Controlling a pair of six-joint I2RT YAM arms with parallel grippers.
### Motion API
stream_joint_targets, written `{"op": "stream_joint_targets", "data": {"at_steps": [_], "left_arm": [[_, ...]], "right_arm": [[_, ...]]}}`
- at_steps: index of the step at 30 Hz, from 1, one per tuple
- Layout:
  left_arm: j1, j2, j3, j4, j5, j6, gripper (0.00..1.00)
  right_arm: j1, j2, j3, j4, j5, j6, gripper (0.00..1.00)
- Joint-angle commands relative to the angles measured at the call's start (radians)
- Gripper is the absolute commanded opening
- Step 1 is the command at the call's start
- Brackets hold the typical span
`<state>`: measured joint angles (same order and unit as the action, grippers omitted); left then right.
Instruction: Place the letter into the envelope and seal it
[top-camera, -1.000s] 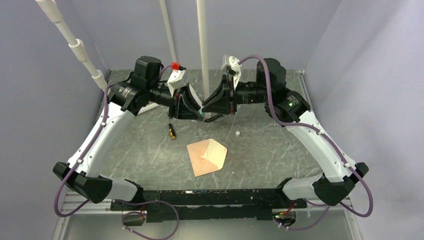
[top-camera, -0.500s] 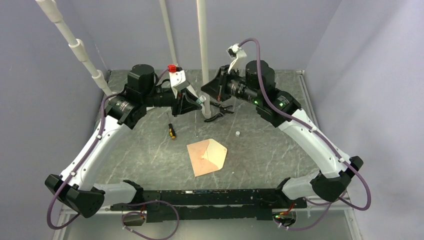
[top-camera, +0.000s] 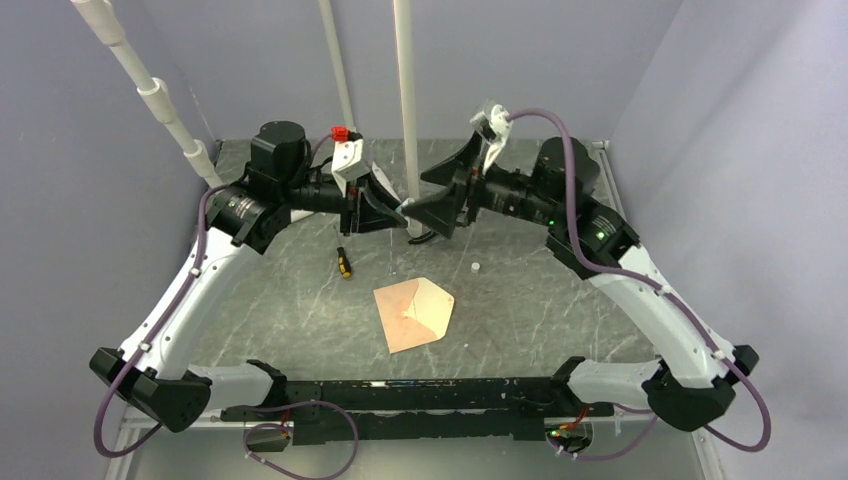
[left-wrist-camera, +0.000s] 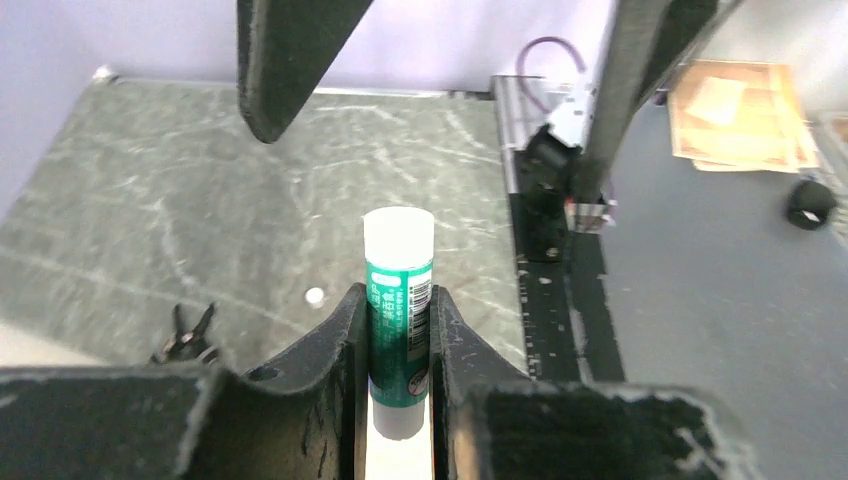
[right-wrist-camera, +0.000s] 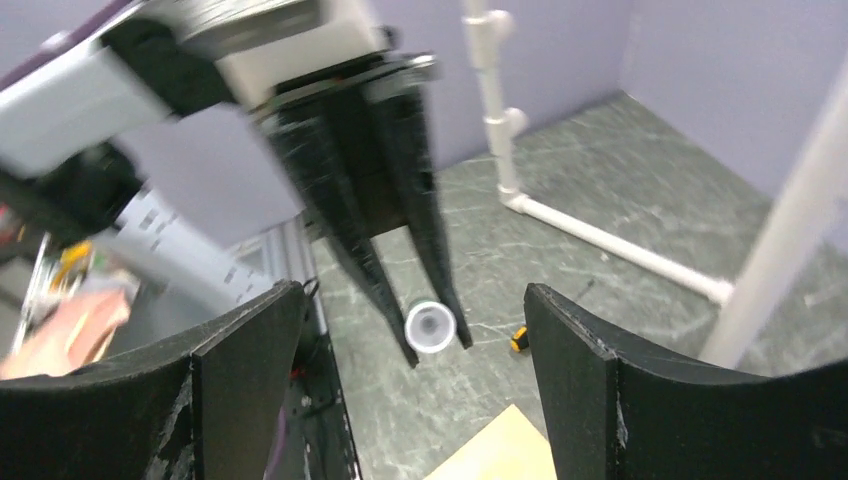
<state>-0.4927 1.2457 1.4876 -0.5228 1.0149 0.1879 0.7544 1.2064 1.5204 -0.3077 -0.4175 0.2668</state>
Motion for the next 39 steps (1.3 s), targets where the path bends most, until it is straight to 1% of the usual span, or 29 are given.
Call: {"op": "stream_joint_targets", "data": {"at_steps": [1,3,6,8,10,13,16,18,19,24,28,29,30,32,33,34,36,39], "left_arm": [[-0.003,0.011,0.085,-0.055,0.258,-0.005,0.03],[-0.003,0.016,0.102,-0.070,0.315,-0.003,0.02],[-0.003,0.016,0.114,-0.072,0.361,-0.003,0.03],[-0.003,0.012,0.109,-0.052,0.376,-0.017,0.02],[-0.003,0.009,0.103,-0.039,0.384,-0.029,0.02],[-0.003,0.005,0.099,-0.033,0.387,-0.035,0.02],[-0.003,0.000,0.094,-0.023,0.379,-0.042,0.02],[-0.003,-0.002,0.092,-0.019,0.374,-0.046,0.03],[-0.003,-0.002,0.092,-0.016,0.372,-0.049,0.02],[-0.003,-0.007,0.090,-0.003,0.372,-0.063,0.02],[-0.002,-0.014,0.092,0.006,0.375,-0.071,0.02],[-0.003,-0.014,0.094,0.005,0.375,-0.069,0.02],[-0.003,-0.014,0.094,0.001,0.373,-0.066,0.03],[-0.003,-0.014,0.093,-0.003,0.361,-0.060,0.03],[-0.003,-0.016,0.091,-0.003,0.329,-0.058,0.02],[-0.003,-0.018,0.086,0.000,0.294,-0.057,0.02],[-0.003,-0.030,0.070,0.025,0.180,-0.063,0.02],[-0.004,-0.053,0.050,0.075,-0.069,-0.091,0.02]], "right_arm": [[0.001,-0.020,0.057,-0.114,-0.309,-0.267,0.85],[0.002,-0.009,0.083,-0.172,-0.305,-0.305,0.85],[0.001,0.009,0.126,-0.228,-0.320,-0.344,0.80],[0.001,0.020,0.135,-0.223,-0.353,-0.341,0.73],[0.002,0.029,0.140,-0.201,-0.415,-0.333,0.62],[0.002,0.034,0.135,-0.140,-0.483,-0.300,0.51],[0.001,0.030,0.121,-0.079,-0.500,-0.277,0.46],[0.002,0.033,0.118,-0.056,-0.501,-0.269,0.45],[0.002,0.033,0.120,-0.053,-0.503,-0.268,0.44],[0.003,0.048,0.138,-0.067,-0.518,-0.268,0.32],[0.003,0.064,0.148,-0.087,-0.508,-0.268,0.30],[0.003,0.069,0.153,-0.088,-0.504,-0.268,0.27],[0.003,0.074,0.157,-0.086,-0.498,-0.247,0.21],[0.004,0.085,0.163,-0.062,-0.464,-0.201,0.04],[0.005,0.090,0.158,-0.028,-0.443,-0.162,0.00],[0.004,0.092,0.143,0.020,-0.403,-0.113,0.00],[0.006,0.106,0.113,0.103,-0.295,-0.003,0.00],[0.025,0.132,0.093,0.120,0.005,0.105,0.00]]}}
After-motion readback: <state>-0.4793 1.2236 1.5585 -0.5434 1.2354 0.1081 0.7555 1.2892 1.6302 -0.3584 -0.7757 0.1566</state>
